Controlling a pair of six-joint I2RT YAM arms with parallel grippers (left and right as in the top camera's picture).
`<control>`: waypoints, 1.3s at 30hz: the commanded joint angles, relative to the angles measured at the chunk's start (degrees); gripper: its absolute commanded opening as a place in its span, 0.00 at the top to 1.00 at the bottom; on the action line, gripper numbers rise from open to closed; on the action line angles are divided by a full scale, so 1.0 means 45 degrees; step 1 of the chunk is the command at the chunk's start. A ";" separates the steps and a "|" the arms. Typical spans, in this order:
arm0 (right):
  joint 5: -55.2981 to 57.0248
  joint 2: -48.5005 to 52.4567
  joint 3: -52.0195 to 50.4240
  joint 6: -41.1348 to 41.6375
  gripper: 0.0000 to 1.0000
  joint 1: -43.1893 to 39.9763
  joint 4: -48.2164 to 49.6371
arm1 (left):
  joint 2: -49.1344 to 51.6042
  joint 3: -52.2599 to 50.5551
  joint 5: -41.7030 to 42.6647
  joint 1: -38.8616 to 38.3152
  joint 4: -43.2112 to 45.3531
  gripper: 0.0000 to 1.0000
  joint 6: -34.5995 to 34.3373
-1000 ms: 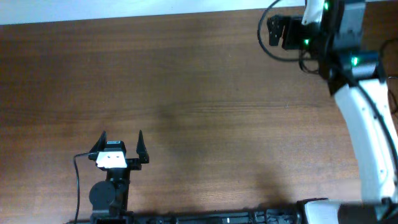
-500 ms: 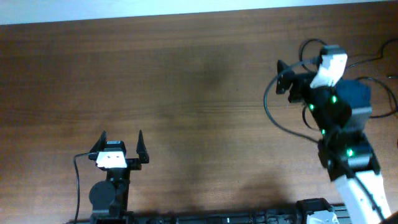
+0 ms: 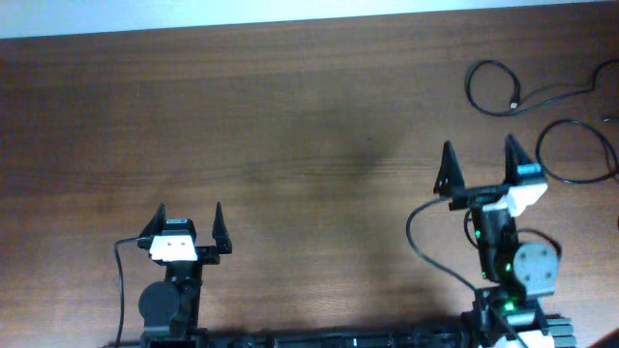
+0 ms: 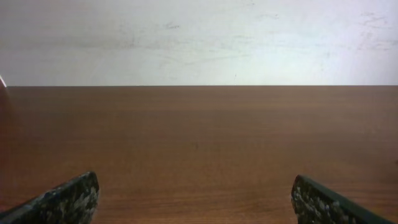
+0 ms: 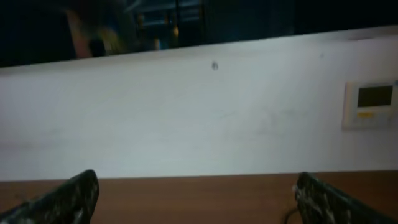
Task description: Untangle cables
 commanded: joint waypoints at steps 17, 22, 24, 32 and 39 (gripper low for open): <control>0.0903 -0.4265 -0.1987 -0.0005 0.01 0.0034 -0.5396 | -0.0112 -0.0015 0.0185 0.0092 -0.0107 0.01 0.0189; 0.0908 -0.5479 -0.1987 0.0024 0.01 0.0019 -0.7645 | -0.0112 -0.0015 0.0185 0.0092 -0.0107 0.01 0.0189; 0.0884 -0.5843 -0.1987 0.0063 0.01 0.0019 -0.8228 | -0.0112 -0.0015 0.0185 0.0092 -0.0107 0.01 0.0189; 0.0899 -0.6003 -0.1987 0.0039 0.01 -0.0053 -0.8228 | -0.0112 -0.0015 0.0185 0.0092 -0.0107 0.01 0.0189; 0.0903 -0.6003 -0.1987 0.0039 0.01 -0.0053 -0.8228 | -0.0112 -0.0015 0.0185 0.0092 -0.0107 0.01 0.0189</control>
